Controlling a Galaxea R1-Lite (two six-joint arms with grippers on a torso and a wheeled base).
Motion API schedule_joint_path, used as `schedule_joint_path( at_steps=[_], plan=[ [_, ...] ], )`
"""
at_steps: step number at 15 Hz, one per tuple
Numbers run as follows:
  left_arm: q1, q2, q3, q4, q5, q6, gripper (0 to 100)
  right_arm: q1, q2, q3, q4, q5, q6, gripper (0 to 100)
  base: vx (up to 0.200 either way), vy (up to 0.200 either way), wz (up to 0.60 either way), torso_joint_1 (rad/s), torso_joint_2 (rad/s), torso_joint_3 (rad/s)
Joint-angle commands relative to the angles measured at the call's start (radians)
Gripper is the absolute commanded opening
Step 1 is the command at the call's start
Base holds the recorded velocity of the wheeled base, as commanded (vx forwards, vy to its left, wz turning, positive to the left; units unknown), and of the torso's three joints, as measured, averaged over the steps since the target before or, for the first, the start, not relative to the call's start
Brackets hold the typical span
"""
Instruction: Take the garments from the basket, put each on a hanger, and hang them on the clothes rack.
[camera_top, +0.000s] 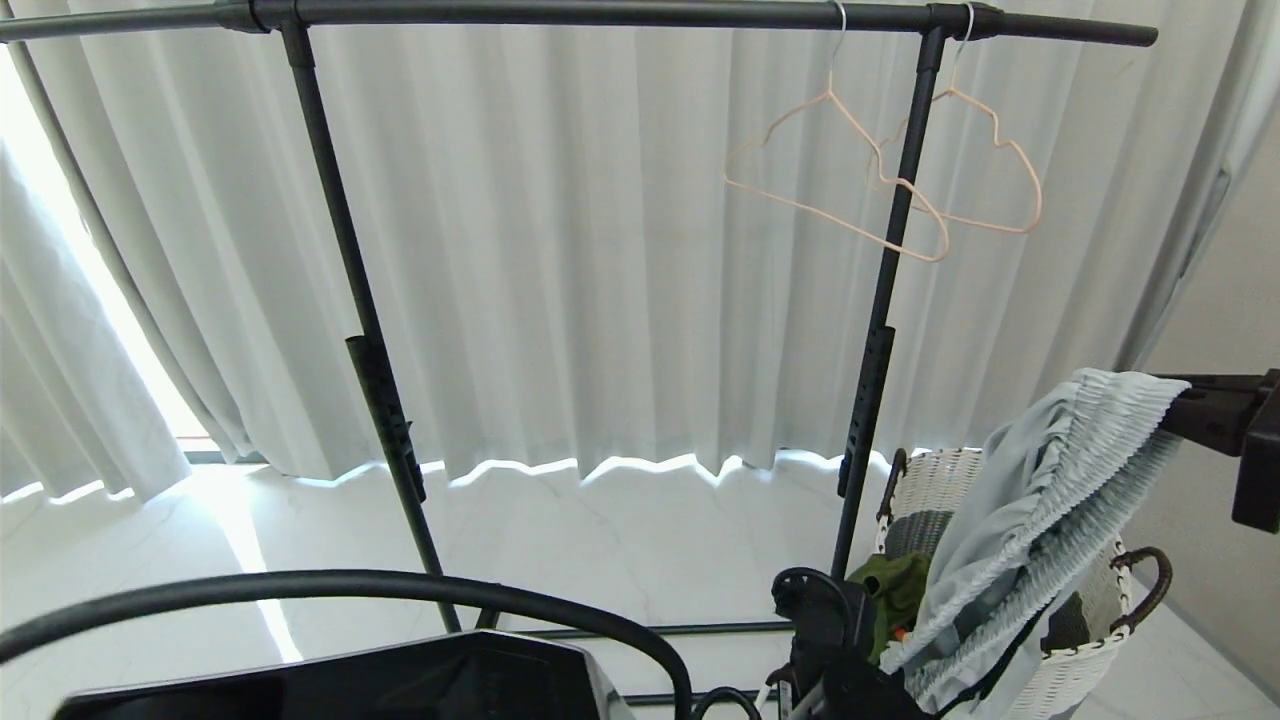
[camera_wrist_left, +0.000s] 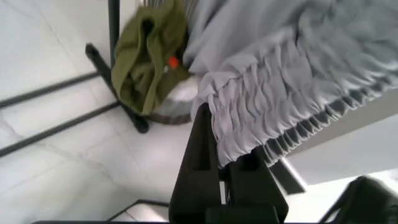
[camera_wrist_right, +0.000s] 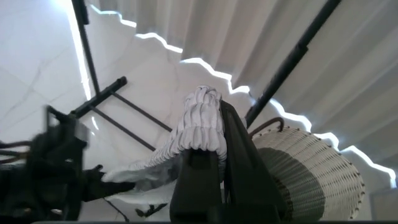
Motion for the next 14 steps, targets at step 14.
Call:
schedule_joint_path(
  at_steps=[14],
  plan=[
    [0.132,-0.935,0.077,0.542,-0.013,0.311,0,-0.019,0.122,-0.169,0.010,0.005,-0.009,0,0.000,0.000,0.00,0.000,0.00,0.000]
  ],
)
